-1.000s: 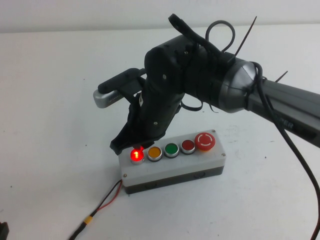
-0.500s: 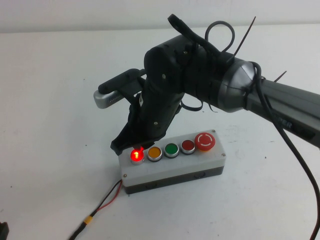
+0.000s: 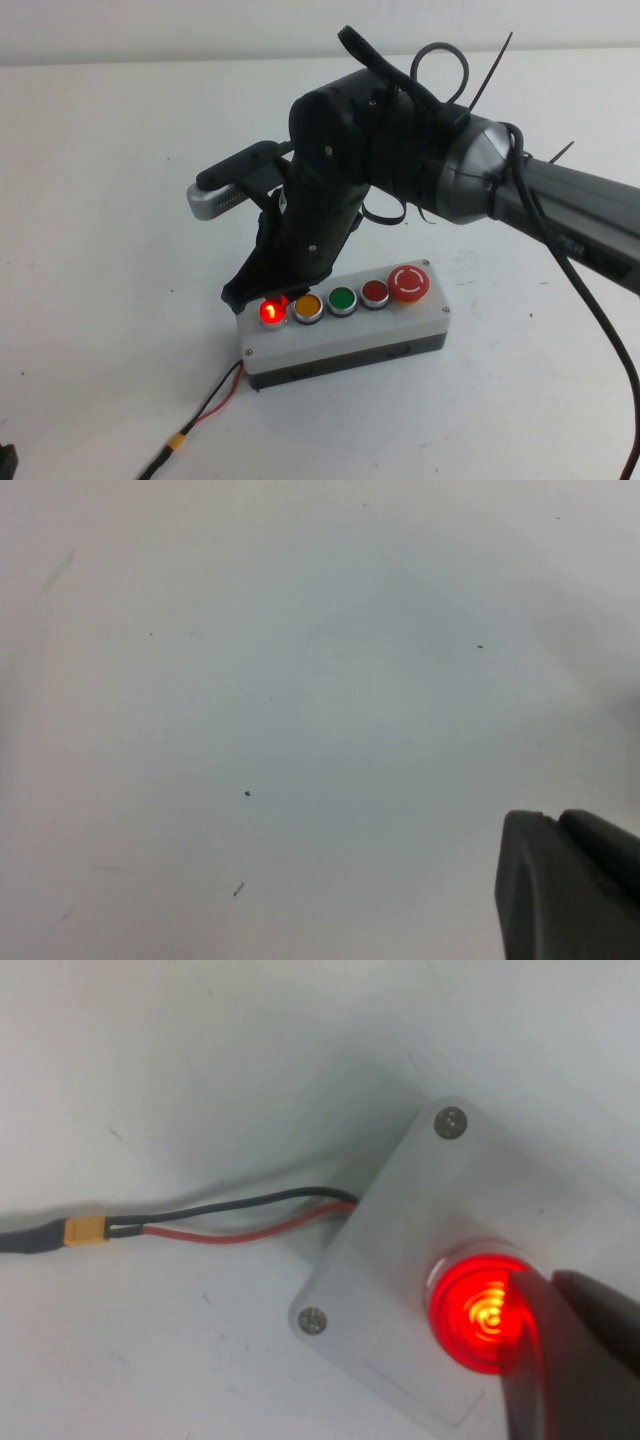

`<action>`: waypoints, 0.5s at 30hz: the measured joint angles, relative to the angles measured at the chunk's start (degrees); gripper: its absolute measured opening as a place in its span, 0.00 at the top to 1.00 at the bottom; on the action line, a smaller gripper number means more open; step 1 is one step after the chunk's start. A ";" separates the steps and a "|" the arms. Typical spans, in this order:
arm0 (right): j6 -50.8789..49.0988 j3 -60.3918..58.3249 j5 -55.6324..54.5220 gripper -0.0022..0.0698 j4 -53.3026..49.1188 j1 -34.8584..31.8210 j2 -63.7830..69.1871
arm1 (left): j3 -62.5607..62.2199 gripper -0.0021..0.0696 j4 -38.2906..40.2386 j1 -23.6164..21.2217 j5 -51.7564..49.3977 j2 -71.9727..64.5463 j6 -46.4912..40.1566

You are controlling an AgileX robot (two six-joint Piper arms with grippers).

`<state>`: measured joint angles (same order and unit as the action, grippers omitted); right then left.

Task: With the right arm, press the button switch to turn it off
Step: Press the button to turn off

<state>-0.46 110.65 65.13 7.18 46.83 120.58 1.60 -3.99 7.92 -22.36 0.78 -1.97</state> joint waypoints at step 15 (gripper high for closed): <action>0.46 0.93 1.82 0.99 0.51 0.00 1.26 | 0.00 0.97 0.00 0.00 0.00 0.00 0.00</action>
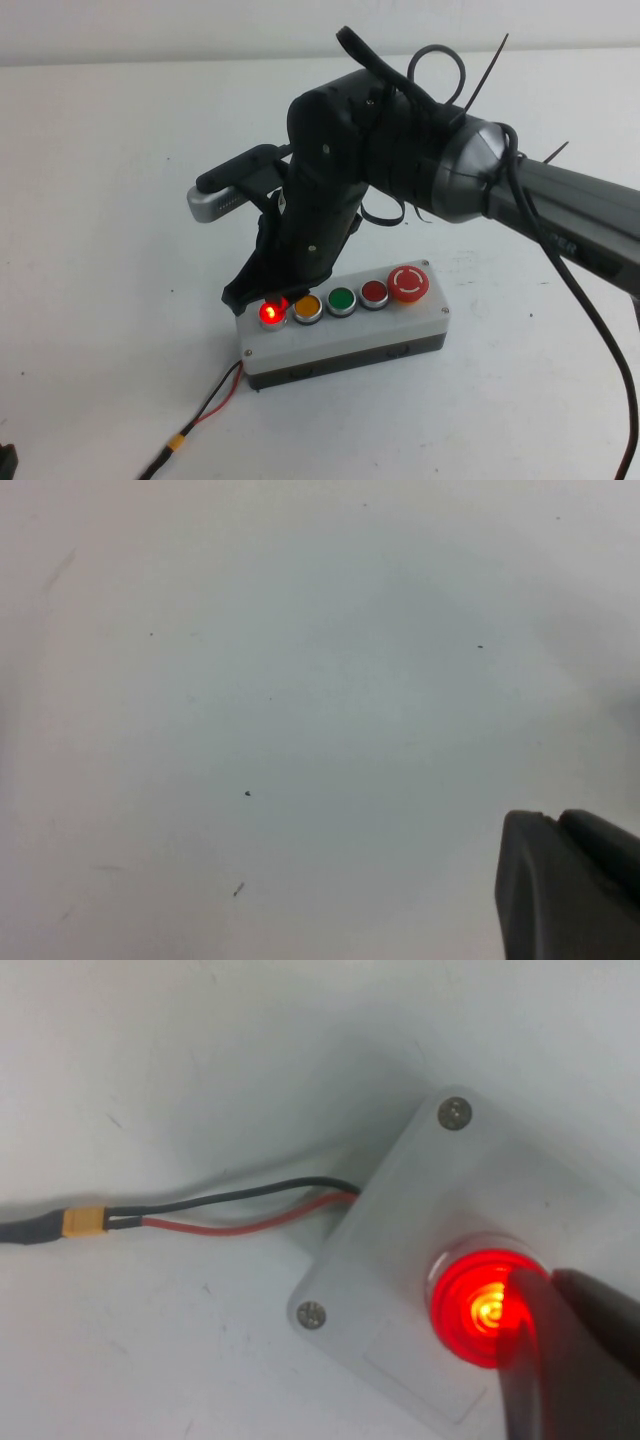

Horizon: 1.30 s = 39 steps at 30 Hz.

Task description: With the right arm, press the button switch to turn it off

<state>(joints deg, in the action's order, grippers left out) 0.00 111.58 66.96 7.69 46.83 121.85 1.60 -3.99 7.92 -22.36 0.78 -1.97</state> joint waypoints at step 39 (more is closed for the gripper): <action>-3.54 -41.76 2.20 0.99 -6.64 0.00 -61.58 | 0.00 0.97 0.00 0.00 0.00 0.00 0.00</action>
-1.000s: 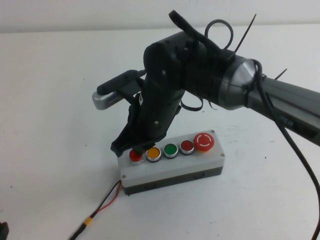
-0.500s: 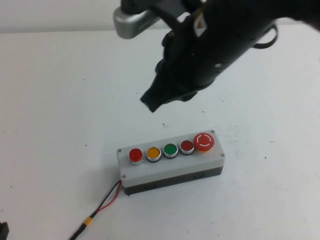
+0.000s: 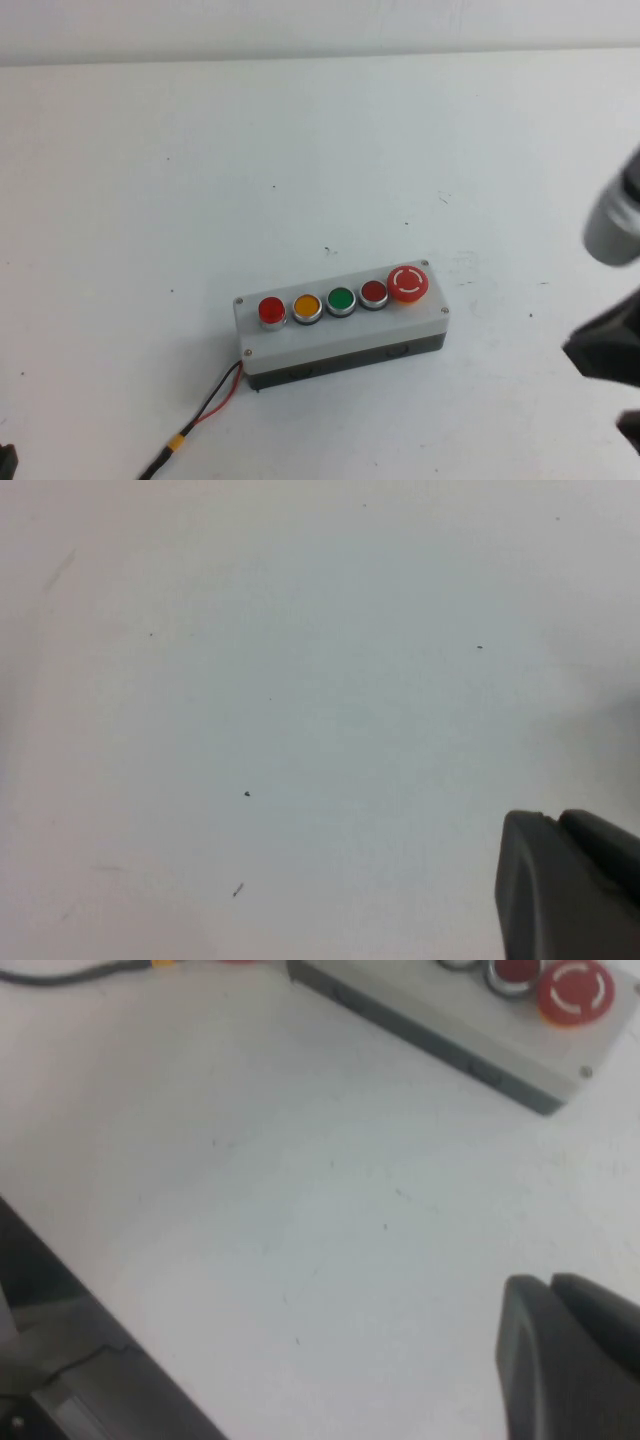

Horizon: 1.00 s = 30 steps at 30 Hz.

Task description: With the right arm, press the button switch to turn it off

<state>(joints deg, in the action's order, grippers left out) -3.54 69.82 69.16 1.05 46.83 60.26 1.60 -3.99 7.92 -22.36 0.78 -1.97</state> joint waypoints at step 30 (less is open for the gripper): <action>-6.20 -68.97 -71.41 0.99 -7.07 -40.75 -38.53 | 0.00 0.97 0.00 0.00 -0.04 0.00 0.00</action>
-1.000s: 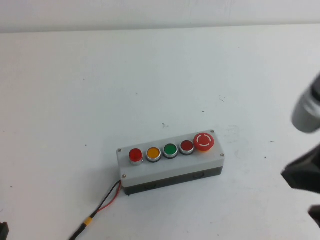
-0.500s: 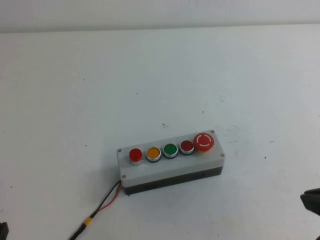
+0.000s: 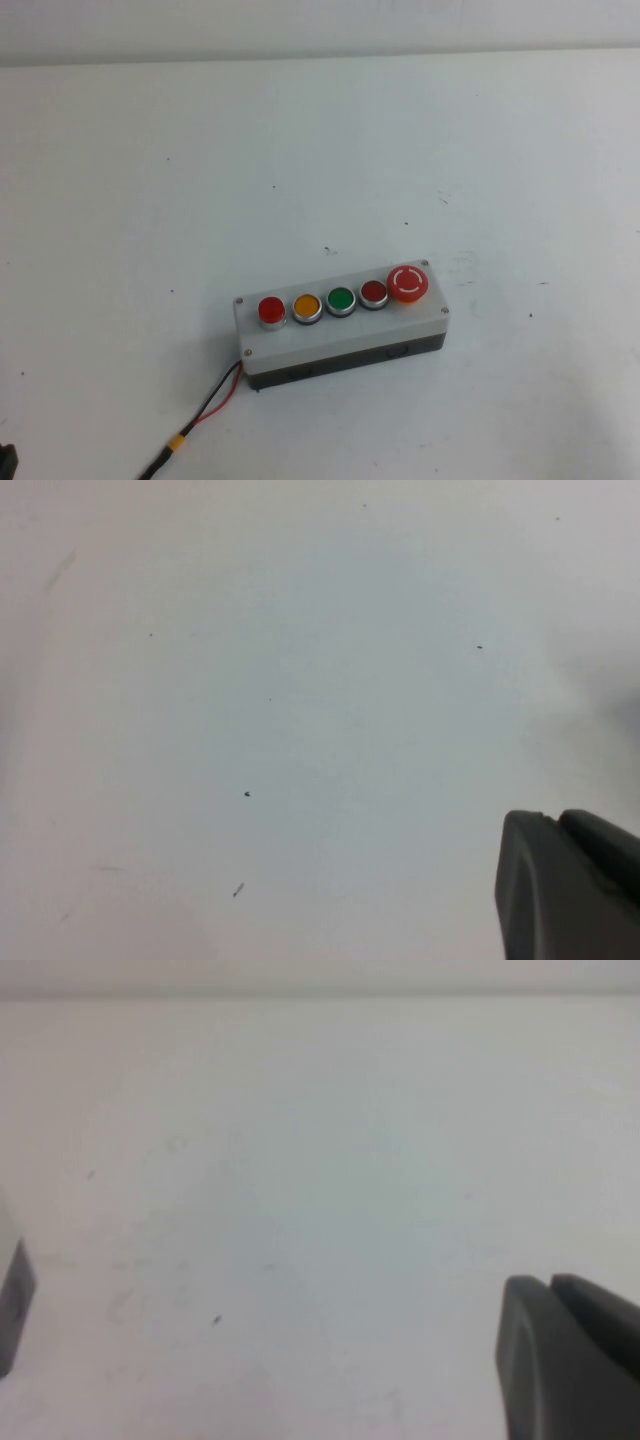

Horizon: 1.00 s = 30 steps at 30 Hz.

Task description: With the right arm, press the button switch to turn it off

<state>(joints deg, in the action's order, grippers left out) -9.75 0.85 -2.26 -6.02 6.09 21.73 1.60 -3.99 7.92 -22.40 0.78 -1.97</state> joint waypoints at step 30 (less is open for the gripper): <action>1.60 -2.30 21.36 0.99 3.96 -3.24 -22.16 | 0.00 0.97 0.00 0.00 0.00 0.00 0.00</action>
<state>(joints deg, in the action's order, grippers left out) -8.15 -1.45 19.10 -2.07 2.84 -0.43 1.60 -3.99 7.92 -22.40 0.78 -1.97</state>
